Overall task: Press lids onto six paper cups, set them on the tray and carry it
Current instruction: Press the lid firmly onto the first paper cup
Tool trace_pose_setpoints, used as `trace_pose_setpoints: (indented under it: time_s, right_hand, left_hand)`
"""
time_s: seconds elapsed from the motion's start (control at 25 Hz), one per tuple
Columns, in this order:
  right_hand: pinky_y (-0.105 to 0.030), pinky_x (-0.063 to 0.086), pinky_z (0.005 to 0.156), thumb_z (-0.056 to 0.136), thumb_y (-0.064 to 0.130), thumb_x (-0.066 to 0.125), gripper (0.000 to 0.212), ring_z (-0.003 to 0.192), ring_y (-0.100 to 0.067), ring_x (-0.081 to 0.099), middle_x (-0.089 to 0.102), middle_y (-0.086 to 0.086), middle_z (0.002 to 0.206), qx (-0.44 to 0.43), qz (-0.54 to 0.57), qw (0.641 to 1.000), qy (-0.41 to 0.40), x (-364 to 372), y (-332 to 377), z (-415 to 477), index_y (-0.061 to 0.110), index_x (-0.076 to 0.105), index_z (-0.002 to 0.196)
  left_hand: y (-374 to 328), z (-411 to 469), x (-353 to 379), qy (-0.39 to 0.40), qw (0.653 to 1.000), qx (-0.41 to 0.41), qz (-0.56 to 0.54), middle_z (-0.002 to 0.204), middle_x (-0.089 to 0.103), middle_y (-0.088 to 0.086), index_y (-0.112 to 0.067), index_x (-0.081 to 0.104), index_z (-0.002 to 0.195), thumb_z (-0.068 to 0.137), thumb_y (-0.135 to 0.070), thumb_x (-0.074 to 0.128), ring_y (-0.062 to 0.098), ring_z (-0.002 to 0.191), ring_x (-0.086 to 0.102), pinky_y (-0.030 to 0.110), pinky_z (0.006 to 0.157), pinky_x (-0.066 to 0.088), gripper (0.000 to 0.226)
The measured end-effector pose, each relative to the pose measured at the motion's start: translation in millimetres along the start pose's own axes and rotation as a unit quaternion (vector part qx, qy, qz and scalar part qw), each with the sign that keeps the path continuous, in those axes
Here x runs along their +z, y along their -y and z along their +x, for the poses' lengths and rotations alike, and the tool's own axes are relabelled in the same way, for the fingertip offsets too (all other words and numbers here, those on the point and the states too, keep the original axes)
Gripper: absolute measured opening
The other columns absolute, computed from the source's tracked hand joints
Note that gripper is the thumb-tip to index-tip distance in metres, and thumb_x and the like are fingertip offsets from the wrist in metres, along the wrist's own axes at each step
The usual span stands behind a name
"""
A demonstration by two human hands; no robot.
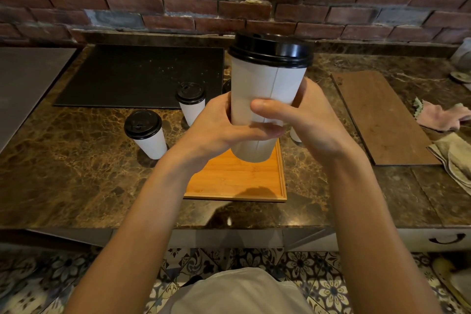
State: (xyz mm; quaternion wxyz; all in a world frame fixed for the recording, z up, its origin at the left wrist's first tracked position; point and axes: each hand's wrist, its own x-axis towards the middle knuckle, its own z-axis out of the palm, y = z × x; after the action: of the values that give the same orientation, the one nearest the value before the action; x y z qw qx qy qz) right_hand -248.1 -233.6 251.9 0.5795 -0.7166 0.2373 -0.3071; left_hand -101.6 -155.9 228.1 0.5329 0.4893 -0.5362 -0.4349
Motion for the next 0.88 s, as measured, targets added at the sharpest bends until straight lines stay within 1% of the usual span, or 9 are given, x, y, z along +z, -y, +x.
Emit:
trace_pose_setpoints:
  time_s: [0.16, 0.28, 0.4, 0.48, 0.56, 0.64, 0.72, 0.8, 0.88]
  right_hand:
    - [-0.019, 0.054, 0.073, 0.071, 0.029, 0.077, 0.053, 0.094, -0.005, 0.068, 0.068, 0.005, 0.103, 0.006, -0.029, 0.999, -0.03, 6, 4, 1, 0.014, 0.06, 0.119]
    - [-0.022, 0.056, 0.075, 0.07, 0.032, 0.082, 0.063, 0.097, -0.005, 0.067, 0.068, 0.005, 0.108, 0.01, -0.041, 0.996, -0.076, 11, 3, 1, 0.014, 0.057, 0.124]
    - [-0.028, 0.058, 0.081, 0.072, 0.035, 0.084, 0.063, 0.1, -0.006, 0.066, 0.067, 0.006, 0.111, 0.017, -0.055, 0.991, -0.124, 17, 1, 1, 0.017, 0.056, 0.126]
    - [-0.03, 0.058, 0.082, 0.071, 0.04, 0.085, 0.064, 0.099, -0.004, 0.065, 0.066, 0.009, 0.109, 0.018, -0.073, 0.985, -0.158, 22, -1, 1, 0.02, 0.055, 0.124]
    - [-0.033, 0.058, 0.083, 0.068, 0.043, 0.085, 0.065, 0.098, -0.003, 0.064, 0.065, 0.011, 0.106, 0.017, -0.085, 0.979, -0.186, 28, -2, 0, 0.022, 0.055, 0.122]
    - [-0.038, 0.057, 0.087, 0.063, 0.051, 0.083, 0.07, 0.102, -0.008, 0.063, 0.064, 0.011, 0.107, 0.02, -0.095, 0.974, -0.205, 32, -3, -1, 0.024, 0.054, 0.12]
    - [-0.042, 0.055, 0.089, 0.058, 0.058, 0.08, 0.072, 0.105, -0.011, 0.063, 0.064, 0.011, 0.108, 0.023, -0.114, 0.971, -0.211, 33, -2, -1, 0.026, 0.053, 0.117]
    - [-0.041, 0.056, 0.087, 0.059, 0.057, 0.081, 0.071, 0.103, -0.009, 0.063, 0.065, 0.011, 0.108, 0.021, -0.117, 0.972, -0.202, 30, 0, -2, 0.026, 0.054, 0.117]
    - [-0.041, 0.057, 0.086, 0.062, 0.05, 0.085, 0.07, 0.102, -0.008, 0.065, 0.067, 0.009, 0.11, 0.014, -0.108, 0.977, -0.185, 25, 4, -3, 0.023, 0.057, 0.12]
  left_hand:
    - [-1, 0, 4, -0.048, 0.998, 0.011, 0.03, 0.095, 0.07, -0.021, -0.034, 0.062, 0.099, 0.058, -0.037, 0.08, 0.0, 0.09, 0.066, 0.012, 0.069, 0.049, 0.045]
    - [0, 2, 8, -0.092, 0.995, 0.022, 0.042, 0.088, 0.069, -0.027, -0.035, 0.058, 0.095, 0.053, -0.036, 0.08, -0.005, 0.084, 0.066, 0.01, 0.066, 0.049, 0.048]
    - [3, 5, 12, -0.134, 0.989, 0.029, 0.054, 0.083, 0.068, -0.031, -0.033, 0.056, 0.093, 0.055, -0.024, 0.083, -0.009, 0.081, 0.065, 0.007, 0.063, 0.049, 0.047]
    - [6, 6, 15, -0.158, 0.985, 0.038, 0.056, 0.081, 0.069, -0.023, -0.029, 0.055, 0.094, 0.059, -0.012, 0.082, -0.012, 0.08, 0.064, 0.005, 0.061, 0.048, 0.047]
    - [8, 6, 18, -0.179, 0.981, 0.041, 0.061, 0.079, 0.064, -0.017, -0.026, 0.054, 0.093, 0.063, -0.001, 0.08, -0.016, 0.076, 0.062, 0.003, 0.059, 0.046, 0.047]
    - [12, 7, 19, -0.182, 0.98, 0.041, 0.076, 0.076, 0.06, -0.017, -0.019, 0.055, 0.092, 0.067, 0.007, 0.074, -0.018, 0.071, 0.06, 0.001, 0.055, 0.043, 0.041]
    - [12, 7, 18, -0.171, 0.981, 0.033, 0.082, 0.078, 0.06, -0.015, -0.013, 0.056, 0.096, 0.068, 0.007, 0.073, -0.018, 0.072, 0.059, 0.001, 0.056, 0.043, 0.038]
    - [11, 7, 15, -0.153, 0.985, 0.035, 0.075, 0.09, 0.063, -0.015, -0.012, 0.057, 0.107, 0.068, 0.002, 0.077, -0.015, 0.082, 0.061, 0.003, 0.064, 0.046, 0.046]
    - [9, 7, 13, -0.136, 0.987, 0.049, 0.069, 0.097, 0.064, -0.017, -0.018, 0.055, 0.113, 0.067, -0.003, 0.081, -0.013, 0.09, 0.062, 0.005, 0.07, 0.048, 0.055]
